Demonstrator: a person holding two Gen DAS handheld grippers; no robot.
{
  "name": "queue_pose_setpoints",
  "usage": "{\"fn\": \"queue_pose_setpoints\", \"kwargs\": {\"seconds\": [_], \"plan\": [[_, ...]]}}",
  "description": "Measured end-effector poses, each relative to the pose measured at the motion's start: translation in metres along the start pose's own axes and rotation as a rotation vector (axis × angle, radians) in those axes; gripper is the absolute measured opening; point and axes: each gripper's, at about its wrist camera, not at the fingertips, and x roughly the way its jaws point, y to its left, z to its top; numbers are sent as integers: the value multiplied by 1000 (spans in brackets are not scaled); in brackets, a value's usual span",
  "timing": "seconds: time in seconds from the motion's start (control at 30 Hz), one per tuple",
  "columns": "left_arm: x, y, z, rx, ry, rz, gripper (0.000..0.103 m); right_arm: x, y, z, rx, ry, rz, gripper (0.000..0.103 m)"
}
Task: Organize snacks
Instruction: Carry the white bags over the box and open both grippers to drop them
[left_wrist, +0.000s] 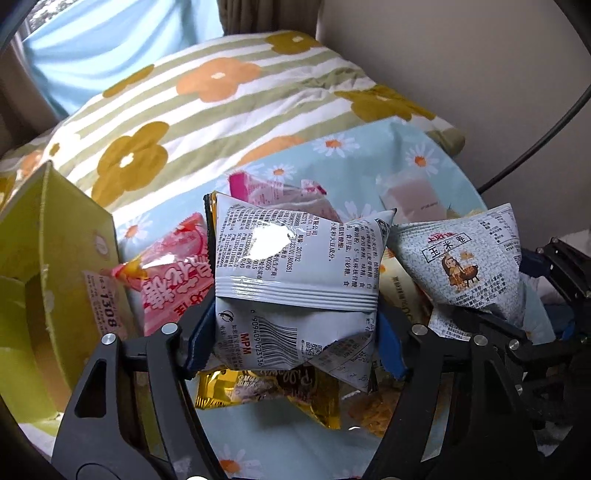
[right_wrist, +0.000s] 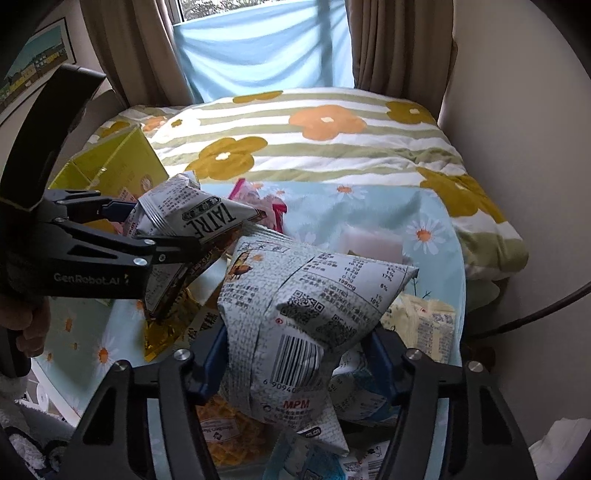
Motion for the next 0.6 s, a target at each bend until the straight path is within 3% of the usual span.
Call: {"fn": "queue_pose_setpoints", "kwargs": {"seconds": [0.3, 0.6], "plan": [[-59, 12, 1, -86, -128, 18, 69, -34, 10, 20, -35, -91, 32, 59], [-141, 70, 8, -153, -310, 68, 69, -70, 49, 74, -53, -214, 43, 59]]}}
